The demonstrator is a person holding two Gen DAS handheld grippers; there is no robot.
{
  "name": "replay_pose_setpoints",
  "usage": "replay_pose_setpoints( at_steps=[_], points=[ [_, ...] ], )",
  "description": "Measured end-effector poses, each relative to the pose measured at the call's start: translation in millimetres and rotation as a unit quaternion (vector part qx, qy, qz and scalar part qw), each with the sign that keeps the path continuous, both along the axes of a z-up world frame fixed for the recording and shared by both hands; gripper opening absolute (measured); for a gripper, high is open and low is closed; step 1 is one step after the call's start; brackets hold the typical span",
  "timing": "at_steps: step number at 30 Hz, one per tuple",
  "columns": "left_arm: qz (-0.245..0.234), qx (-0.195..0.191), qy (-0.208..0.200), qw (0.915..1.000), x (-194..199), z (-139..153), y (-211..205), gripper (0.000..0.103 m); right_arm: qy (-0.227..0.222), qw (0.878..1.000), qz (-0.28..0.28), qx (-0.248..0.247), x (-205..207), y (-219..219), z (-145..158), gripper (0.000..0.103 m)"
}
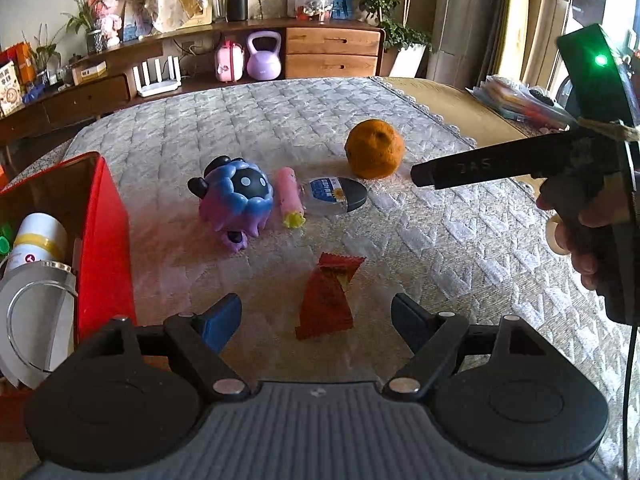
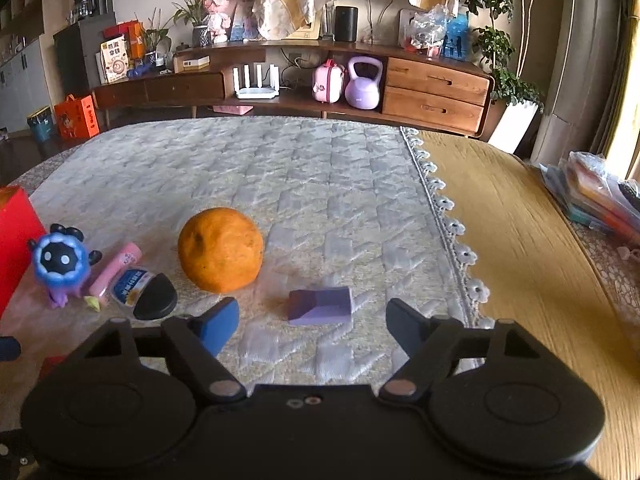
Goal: Organize rigid objects
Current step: 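Grasp the red wrapper packet with the left tool while the right tool grasps the purple block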
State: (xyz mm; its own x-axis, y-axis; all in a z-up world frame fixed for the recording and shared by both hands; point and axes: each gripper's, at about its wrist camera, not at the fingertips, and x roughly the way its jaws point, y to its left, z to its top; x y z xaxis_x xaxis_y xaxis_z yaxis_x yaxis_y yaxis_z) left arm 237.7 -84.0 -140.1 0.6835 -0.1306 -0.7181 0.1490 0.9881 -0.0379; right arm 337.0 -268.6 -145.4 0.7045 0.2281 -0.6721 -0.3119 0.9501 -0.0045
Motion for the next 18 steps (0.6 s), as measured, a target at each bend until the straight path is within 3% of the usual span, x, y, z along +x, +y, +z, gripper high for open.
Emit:
replay_pose_setpoints(
  at_steps=[4, 6, 11, 13, 18],
  points=[
    [-0.007, 0.007, 0.001, 1.0000, 1.4, -2.8, -2.7, 0.062, 0.002, 1.000, -0.002, 0.000, 1.8, 0.4, -3.9, 0.069],
    [-0.009, 0.009, -0.003, 0.9999, 0.6, -3.1, -3.4, 0.058, 0.006, 1.000, -0.005, 0.001, 2.0, -0.1, -5.9, 0.058],
    [-0.013, 0.013, -0.008, 0.9998, 0.1, -2.3, -5.2, 0.038, 0.001, 1.000, -0.007, 0.006, 0.4, -0.1, -6.6, 0.046],
    [-0.011, 0.008, -0.008, 0.9999, 0.9, -1.7, -4.5, 0.034, 0.000, 1.000, -0.008, 0.006, -0.2, 0.2, -5.5, 0.036],
    [-0.008, 0.004, -0.008, 0.9999, 3.8, 0.4, -3.2, 0.025, 0.001, 1.000, -0.009, 0.012, -5.5, 0.5, -2.8, 0.035]
  ],
)
